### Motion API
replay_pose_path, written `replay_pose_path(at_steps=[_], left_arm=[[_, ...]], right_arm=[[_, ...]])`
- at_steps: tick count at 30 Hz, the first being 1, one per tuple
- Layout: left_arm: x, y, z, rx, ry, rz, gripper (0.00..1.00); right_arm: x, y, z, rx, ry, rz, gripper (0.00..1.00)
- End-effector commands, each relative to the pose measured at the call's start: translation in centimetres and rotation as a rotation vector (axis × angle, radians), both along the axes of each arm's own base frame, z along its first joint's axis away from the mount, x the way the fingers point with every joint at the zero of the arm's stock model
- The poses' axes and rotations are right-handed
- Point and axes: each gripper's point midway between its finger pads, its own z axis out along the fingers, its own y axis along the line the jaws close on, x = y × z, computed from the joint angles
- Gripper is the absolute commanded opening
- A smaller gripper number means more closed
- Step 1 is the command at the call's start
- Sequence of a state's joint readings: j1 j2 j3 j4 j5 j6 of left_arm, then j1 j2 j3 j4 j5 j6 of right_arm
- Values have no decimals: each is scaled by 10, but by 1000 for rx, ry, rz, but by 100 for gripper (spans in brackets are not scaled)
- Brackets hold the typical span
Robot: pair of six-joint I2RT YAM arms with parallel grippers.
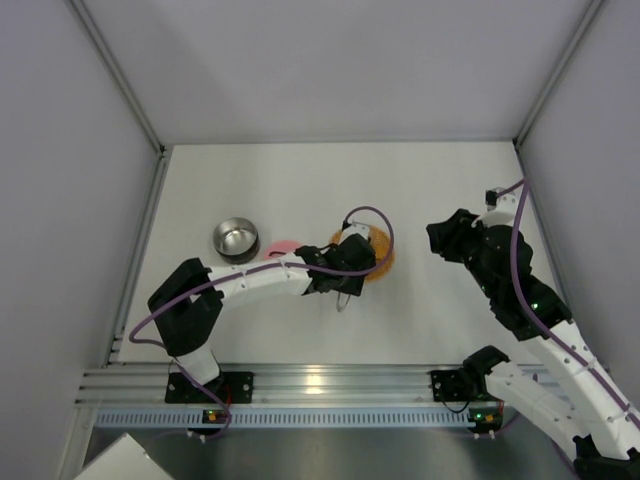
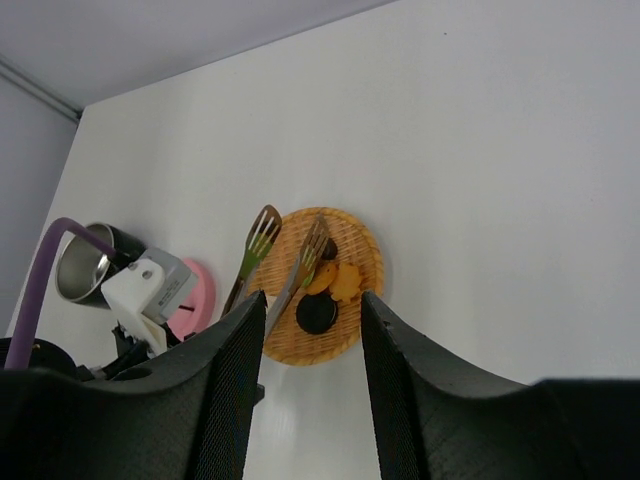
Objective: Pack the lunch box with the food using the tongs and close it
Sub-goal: Pick up the fake food from the plate.
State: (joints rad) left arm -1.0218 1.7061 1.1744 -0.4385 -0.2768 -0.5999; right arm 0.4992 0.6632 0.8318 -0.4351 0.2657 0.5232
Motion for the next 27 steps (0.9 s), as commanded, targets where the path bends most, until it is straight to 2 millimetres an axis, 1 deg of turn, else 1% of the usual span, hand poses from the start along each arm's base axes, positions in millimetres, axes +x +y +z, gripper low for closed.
replay_pose_path(at_steps=[1,8,17,27], left_arm=[[1,-8,8,-18,-5,1,52],[-4,-2,1,14,12,14,52],[-14,-1,-3,18,41,-3,51],[-18,4,-3,21,44,8,43]], right_arm=[[0,-2,0,-22,-1,-6,43],[1,-1,-3,-23,5,-5,42],[2,-1,-4,-21,8,-8,41],[3,1,-7,-18,15,-3,36]])
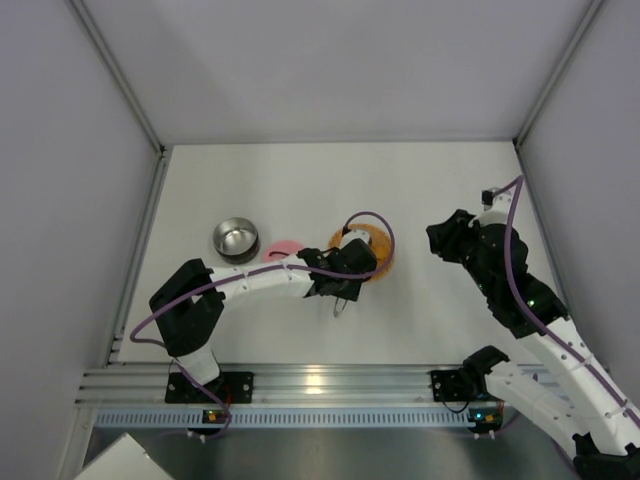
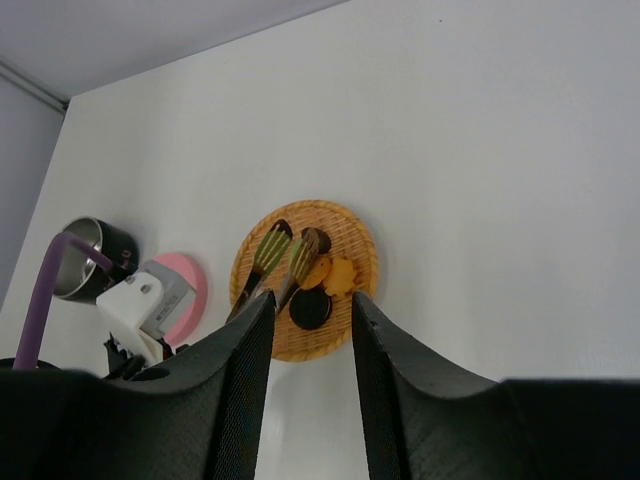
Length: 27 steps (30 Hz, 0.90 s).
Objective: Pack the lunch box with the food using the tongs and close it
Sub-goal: Pick up the fake food from the plate.
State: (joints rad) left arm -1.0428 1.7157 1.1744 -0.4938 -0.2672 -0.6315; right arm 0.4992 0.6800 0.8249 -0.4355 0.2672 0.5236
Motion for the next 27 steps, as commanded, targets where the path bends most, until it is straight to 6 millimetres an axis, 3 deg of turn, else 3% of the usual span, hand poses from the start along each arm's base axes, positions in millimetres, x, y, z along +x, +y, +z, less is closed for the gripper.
replay_pose_path(at_steps=[1,14,27], left_arm=[[-1,1,7,-10,-8,12,42],[-2,11,18,4,-24,35,31],[-1,17,31,2,-48,41,28]], right_arm=[[1,0,0,-8,-6,-1,36],[1,2,0,-4,-6,3,32],[2,3,-2,-2,0,6,29]])
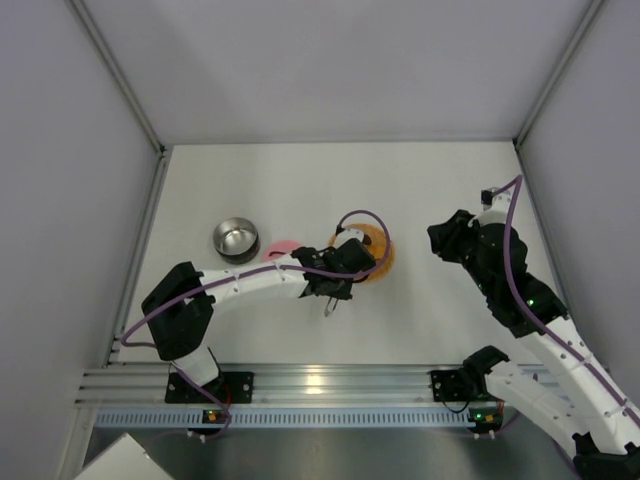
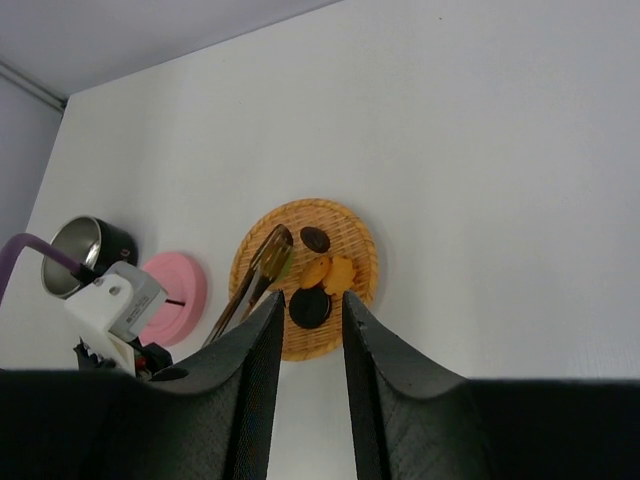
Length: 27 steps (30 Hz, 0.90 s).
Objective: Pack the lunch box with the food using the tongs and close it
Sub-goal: Pick up the fake food from the plate.
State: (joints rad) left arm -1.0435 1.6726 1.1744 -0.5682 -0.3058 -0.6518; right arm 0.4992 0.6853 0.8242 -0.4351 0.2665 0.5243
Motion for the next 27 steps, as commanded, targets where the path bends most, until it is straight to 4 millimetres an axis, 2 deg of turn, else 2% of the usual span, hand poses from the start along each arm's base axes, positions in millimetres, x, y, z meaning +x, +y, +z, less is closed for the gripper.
replay_pose_path(at_steps=[1,12,17,22,27], left_arm=[[2,0,24,-38,-45,5,28],[6,3,52,-69,-95,7,27],[7,15,69,-75,-136,39,27],[12,46,89,-31,-208,121,27],[16,80,93,5,-228,208,27]], right_arm=[[1,2,0,0,-6,4,29],[2,2,0,-1,-5,4,28],[2,3,0,-3,-2,8,28],[3,5,0,2,-3,16,28],[3,9,0,9,1,31,27]])
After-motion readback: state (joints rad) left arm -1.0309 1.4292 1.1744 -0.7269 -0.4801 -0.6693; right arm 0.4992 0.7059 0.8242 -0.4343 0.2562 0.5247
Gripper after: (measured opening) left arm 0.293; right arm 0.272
